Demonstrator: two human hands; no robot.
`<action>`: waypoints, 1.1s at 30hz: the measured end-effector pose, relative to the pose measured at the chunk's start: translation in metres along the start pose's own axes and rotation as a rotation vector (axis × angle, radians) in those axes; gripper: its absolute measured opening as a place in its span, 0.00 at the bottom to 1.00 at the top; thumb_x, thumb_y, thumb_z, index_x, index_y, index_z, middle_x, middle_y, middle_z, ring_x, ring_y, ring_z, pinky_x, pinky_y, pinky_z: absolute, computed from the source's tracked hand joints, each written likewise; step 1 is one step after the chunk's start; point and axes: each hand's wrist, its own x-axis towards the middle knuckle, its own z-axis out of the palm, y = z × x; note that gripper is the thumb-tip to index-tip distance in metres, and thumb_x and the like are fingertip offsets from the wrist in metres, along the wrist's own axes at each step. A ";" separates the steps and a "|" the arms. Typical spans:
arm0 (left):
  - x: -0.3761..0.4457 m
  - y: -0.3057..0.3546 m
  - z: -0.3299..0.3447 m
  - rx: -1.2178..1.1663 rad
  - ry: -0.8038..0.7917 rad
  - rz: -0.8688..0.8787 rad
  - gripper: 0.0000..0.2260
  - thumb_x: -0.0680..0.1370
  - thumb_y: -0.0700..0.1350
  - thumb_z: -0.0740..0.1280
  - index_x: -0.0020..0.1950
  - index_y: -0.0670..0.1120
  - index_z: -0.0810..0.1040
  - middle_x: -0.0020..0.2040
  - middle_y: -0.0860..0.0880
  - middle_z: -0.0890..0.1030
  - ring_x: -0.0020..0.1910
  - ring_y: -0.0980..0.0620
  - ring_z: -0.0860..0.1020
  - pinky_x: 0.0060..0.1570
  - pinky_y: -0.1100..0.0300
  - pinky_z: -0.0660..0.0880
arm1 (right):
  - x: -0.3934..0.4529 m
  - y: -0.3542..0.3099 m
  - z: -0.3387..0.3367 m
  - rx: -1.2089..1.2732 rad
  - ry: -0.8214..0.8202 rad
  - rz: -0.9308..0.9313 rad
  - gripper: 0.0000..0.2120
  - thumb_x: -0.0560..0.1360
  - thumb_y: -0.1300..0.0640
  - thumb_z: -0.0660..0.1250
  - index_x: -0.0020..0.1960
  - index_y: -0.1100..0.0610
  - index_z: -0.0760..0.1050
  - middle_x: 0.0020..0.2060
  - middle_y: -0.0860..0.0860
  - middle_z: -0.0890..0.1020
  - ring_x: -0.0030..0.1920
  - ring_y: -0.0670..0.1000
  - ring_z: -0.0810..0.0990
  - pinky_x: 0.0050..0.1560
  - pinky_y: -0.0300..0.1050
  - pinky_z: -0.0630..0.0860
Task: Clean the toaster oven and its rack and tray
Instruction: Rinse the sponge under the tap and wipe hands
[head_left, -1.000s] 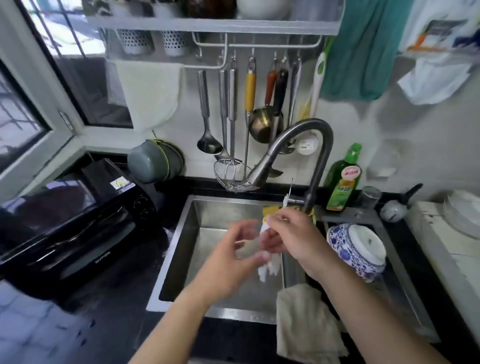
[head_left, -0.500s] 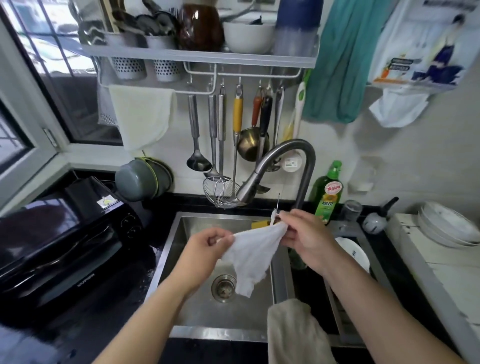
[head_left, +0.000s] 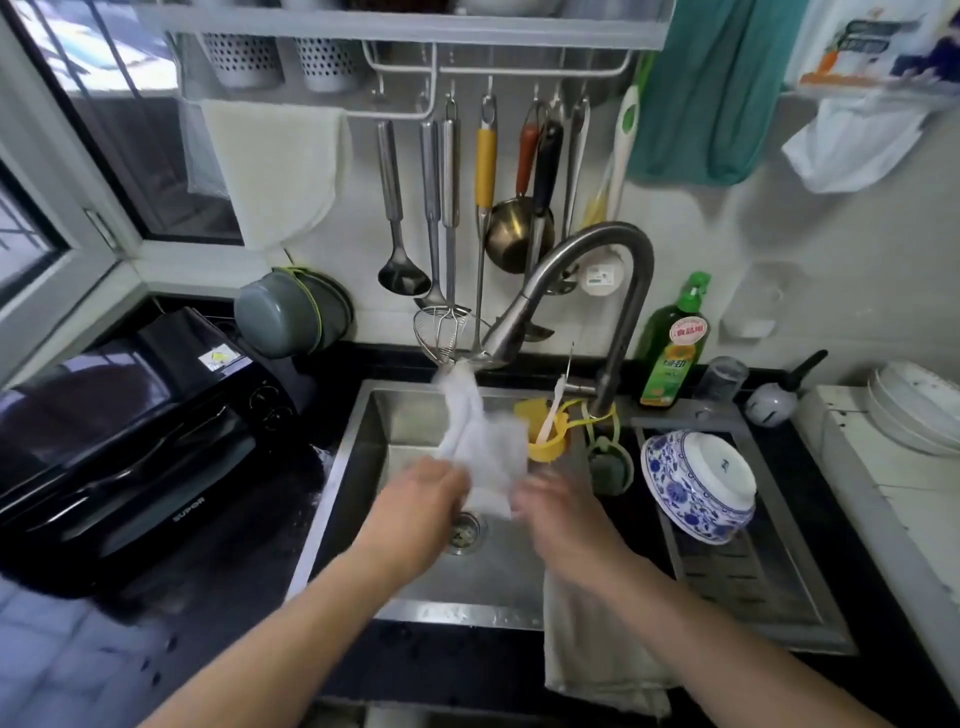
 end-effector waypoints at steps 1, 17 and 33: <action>-0.018 -0.010 0.035 0.007 -0.250 -0.144 0.03 0.82 0.45 0.65 0.51 0.50 0.79 0.53 0.47 0.81 0.53 0.43 0.80 0.51 0.51 0.75 | -0.015 0.004 0.027 -0.009 -0.289 0.129 0.10 0.79 0.62 0.62 0.55 0.55 0.81 0.54 0.52 0.80 0.59 0.55 0.78 0.49 0.42 0.71; -0.028 -0.017 -0.069 -1.419 -0.081 -0.373 0.13 0.69 0.47 0.79 0.41 0.49 0.76 0.40 0.40 0.73 0.36 0.44 0.70 0.35 0.53 0.68 | -0.001 -0.002 -0.060 1.025 -0.164 0.200 0.08 0.76 0.51 0.66 0.40 0.52 0.75 0.38 0.54 0.76 0.40 0.53 0.75 0.43 0.49 0.69; -0.055 0.021 -0.031 -1.959 -0.446 -1.059 0.16 0.77 0.43 0.69 0.62 0.37 0.79 0.56 0.39 0.81 0.53 0.39 0.81 0.60 0.46 0.75 | -0.070 -0.007 0.045 1.909 -0.228 1.012 0.19 0.79 0.51 0.66 0.60 0.65 0.80 0.53 0.62 0.83 0.54 0.62 0.81 0.62 0.60 0.73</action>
